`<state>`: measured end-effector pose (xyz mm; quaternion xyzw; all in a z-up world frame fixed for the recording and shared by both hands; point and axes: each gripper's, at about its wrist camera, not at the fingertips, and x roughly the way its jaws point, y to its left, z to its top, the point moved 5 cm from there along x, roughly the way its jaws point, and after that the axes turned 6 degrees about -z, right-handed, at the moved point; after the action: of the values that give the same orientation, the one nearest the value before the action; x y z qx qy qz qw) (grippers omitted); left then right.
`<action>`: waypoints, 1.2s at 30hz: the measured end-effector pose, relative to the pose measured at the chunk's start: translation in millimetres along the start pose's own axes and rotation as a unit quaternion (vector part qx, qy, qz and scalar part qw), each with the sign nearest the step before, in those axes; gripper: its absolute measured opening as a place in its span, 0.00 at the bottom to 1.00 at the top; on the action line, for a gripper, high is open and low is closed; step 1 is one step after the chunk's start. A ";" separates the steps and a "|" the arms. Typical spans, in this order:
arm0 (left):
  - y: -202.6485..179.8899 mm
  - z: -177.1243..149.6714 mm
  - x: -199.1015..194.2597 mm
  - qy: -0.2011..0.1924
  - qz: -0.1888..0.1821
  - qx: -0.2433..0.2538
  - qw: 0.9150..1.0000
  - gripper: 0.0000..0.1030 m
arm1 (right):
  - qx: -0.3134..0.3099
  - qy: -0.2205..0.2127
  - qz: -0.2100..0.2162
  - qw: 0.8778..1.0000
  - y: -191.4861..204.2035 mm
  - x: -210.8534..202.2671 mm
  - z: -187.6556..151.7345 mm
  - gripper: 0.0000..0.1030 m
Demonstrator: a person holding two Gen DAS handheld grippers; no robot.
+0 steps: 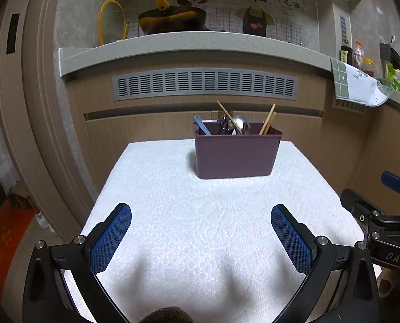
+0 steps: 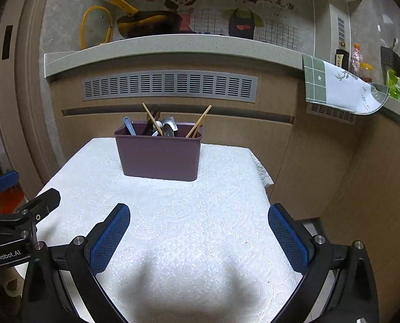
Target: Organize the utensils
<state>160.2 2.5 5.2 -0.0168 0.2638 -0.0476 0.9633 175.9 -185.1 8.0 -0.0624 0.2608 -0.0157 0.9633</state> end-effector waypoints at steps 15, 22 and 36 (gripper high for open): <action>-0.6 -1.9 1.0 0.006 -0.002 0.001 1.000 1.00 | 0.004 0.004 0.002 1.000 -4.6 1.1 -2.6 0.99; -1.1 0.2 -0.8 0.004 -0.005 0.001 1.000 1.00 | 0.003 0.002 0.002 1.000 -5.8 0.1 -1.6 0.99; -1.7 2.9 -3.3 0.003 -0.006 0.006 1.000 1.00 | 0.002 -0.002 0.002 1.000 -7.6 -2.4 0.7 0.99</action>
<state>158.7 1.2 9.5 -0.0127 0.2667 -0.0550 0.9621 174.3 -192.4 10.8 -0.0597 0.2594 -0.0144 0.9638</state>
